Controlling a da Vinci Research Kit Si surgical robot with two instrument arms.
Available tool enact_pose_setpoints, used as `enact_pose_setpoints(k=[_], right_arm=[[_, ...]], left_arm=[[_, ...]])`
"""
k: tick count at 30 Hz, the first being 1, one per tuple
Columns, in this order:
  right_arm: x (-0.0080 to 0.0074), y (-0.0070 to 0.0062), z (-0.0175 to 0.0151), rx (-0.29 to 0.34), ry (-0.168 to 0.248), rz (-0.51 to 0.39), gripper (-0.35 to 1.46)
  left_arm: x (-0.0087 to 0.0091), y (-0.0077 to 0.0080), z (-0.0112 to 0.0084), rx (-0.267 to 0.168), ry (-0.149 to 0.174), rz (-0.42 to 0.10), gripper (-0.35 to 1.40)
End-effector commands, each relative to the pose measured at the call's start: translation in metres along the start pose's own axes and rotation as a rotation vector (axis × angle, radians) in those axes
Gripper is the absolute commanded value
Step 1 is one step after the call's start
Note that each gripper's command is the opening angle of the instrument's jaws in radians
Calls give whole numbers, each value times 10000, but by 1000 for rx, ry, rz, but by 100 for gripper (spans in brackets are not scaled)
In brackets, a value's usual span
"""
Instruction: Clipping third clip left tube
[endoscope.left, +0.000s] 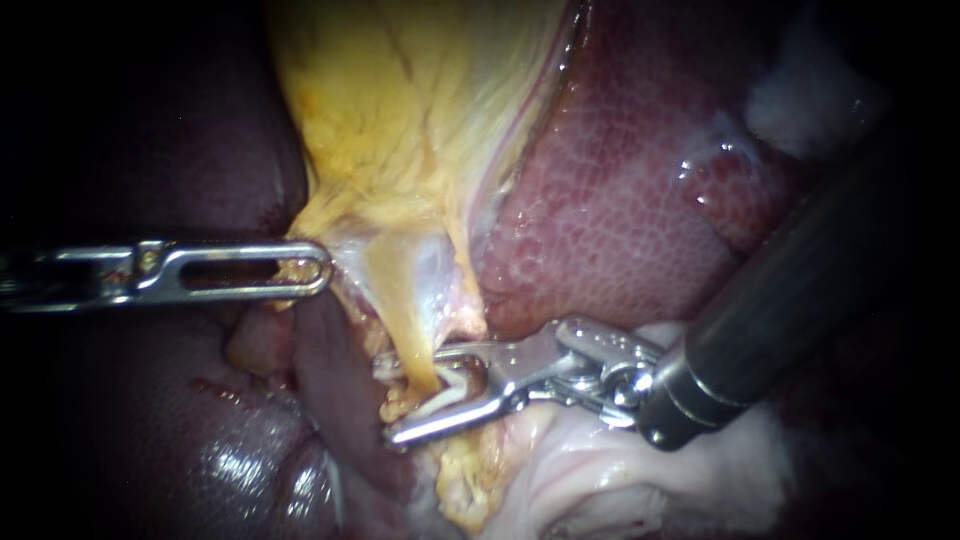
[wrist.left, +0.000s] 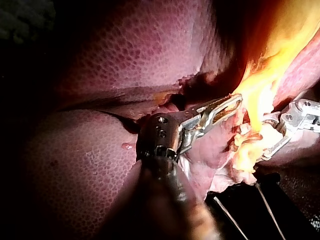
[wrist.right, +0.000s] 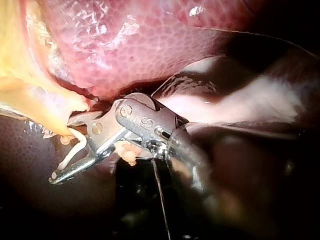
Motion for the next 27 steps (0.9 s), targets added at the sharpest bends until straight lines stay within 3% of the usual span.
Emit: enact_pose_setpoints(k=[1, 10, 17, 18, 20, 22, 27], right_arm=[[0, 1, 2, -1, 4, 0, 58], [14, 8, -3, 2, 17, 6, 54], [15, 13, -4, -7, 21, 8, 51], [15, 13, -5, -5, 22, 25, 44], [13, 12, -11, 23, 17, 101, 6], [12, 12, -14, 22, 18, 107, -31], [11, 16, -17, 17, 13, 108, -35]], left_arm=[[1, 0, 1, -2, -1, 0, -35], [2, 0, 2, -5, -4, 0, -35], [2, 0, 3, -4, -3, 0, -35], [2, 0, 3, -4, -3, 0, -35], [2, 0, 3, -4, -3, 0, -35], [2, 0, 3, -4, -3, 0, -35], [2, 0, 3, -4, -3, 0, -35]])
